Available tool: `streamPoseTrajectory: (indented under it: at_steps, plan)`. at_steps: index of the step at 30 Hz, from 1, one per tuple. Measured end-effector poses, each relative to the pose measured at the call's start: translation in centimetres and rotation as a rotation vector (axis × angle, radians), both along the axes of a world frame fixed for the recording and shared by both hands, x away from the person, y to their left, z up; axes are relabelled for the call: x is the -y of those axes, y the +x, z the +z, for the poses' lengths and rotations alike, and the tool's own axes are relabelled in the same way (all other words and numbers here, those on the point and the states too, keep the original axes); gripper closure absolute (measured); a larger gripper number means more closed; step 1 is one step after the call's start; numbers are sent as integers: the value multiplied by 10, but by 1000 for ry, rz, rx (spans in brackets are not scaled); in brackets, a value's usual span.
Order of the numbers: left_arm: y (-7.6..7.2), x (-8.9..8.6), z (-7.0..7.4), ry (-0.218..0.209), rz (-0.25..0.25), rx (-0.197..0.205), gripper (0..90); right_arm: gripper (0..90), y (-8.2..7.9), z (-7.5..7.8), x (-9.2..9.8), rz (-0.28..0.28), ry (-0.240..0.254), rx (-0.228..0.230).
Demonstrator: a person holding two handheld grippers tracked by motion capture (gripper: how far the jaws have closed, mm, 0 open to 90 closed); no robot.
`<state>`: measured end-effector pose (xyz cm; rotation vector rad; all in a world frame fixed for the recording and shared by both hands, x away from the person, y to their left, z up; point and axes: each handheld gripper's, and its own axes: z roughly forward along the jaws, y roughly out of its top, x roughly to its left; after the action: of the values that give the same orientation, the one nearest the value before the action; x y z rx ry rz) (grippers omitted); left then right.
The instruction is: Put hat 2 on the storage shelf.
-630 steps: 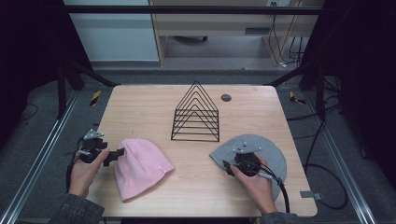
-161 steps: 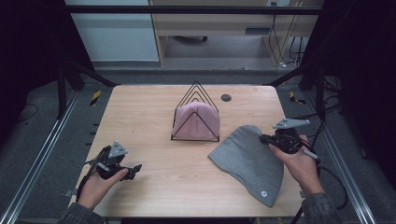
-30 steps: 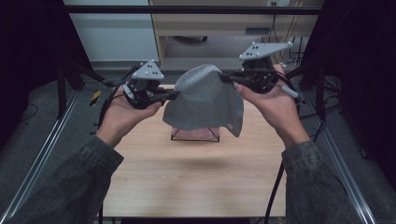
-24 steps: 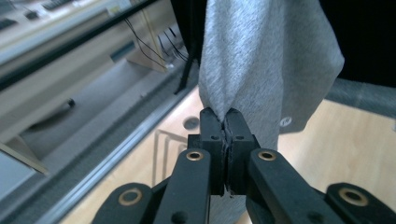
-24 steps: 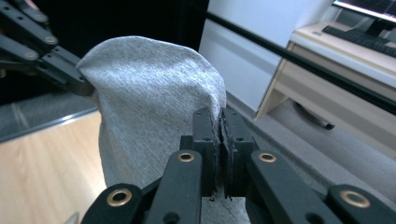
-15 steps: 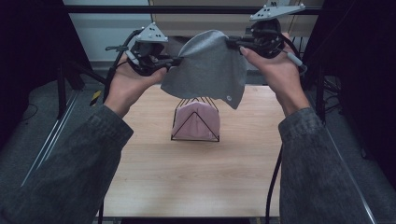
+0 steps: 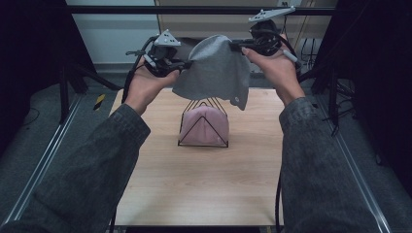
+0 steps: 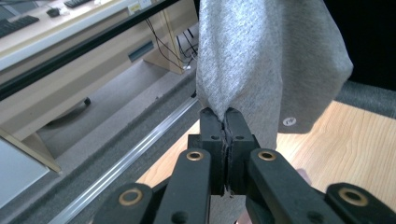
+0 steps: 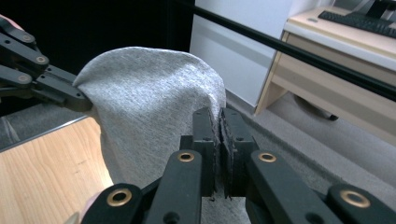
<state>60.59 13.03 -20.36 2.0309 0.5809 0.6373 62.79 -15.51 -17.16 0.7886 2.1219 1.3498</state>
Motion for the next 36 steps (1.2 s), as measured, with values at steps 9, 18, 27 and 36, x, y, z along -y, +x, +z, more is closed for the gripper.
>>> streamPoseTrajectory:
  at_steps: [9,18,27,36]
  plan:
    - [13,-11,-12,-1,11,-22,886,861,20,-14,-8,20,-16,-35]
    - [35,-19,-35,-2,46,-49,886,861,38,-33,-19,16,-46,-73]
    - [36,-32,-66,15,60,-84,886,861,35,-56,-33,50,-62,-107]
    - [34,-39,-93,33,60,-127,886,861,29,-83,-42,74,-98,-153]
